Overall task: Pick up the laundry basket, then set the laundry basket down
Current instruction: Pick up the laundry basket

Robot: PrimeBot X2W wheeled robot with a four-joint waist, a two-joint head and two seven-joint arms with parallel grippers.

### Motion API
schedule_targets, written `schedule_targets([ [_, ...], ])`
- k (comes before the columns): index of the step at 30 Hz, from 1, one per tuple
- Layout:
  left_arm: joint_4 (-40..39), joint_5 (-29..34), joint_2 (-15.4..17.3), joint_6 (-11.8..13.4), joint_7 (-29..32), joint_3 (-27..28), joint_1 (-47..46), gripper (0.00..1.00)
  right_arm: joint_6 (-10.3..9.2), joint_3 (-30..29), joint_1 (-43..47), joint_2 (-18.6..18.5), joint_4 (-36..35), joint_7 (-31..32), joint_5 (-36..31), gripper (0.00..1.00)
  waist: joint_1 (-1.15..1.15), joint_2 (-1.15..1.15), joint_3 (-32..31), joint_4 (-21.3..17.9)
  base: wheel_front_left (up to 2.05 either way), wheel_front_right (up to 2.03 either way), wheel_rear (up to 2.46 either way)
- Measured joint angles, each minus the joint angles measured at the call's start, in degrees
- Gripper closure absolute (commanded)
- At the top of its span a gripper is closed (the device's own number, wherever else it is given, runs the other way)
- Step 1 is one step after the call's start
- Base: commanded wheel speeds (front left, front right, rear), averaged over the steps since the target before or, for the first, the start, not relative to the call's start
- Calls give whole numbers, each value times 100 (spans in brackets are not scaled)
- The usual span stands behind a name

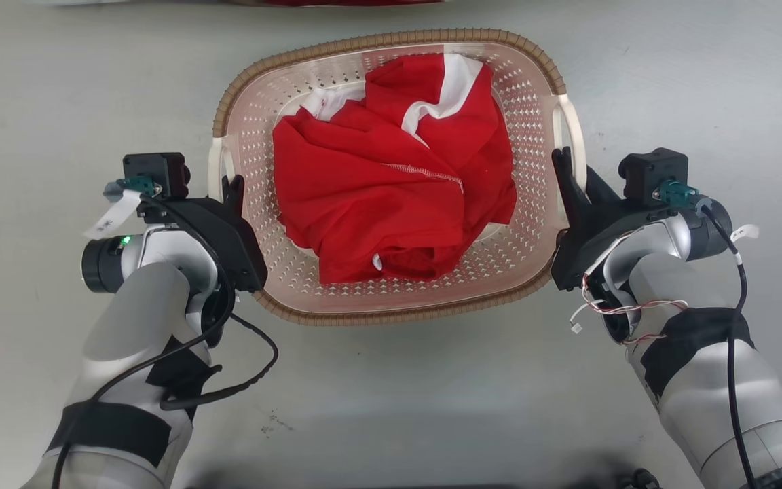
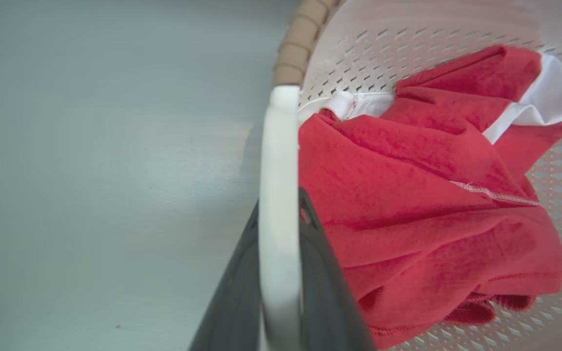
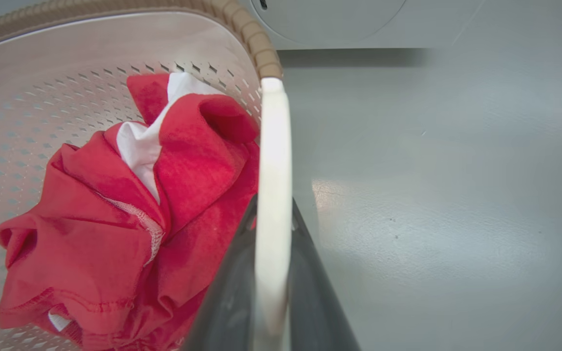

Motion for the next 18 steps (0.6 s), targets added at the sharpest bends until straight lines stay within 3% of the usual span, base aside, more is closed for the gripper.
schedule_targets([
  [18,666,-52,-134,-105,-7,-37,-23,100,158,-34,-20,123,755,-10,234,100,0,0,-670,1,0,0,0],
])
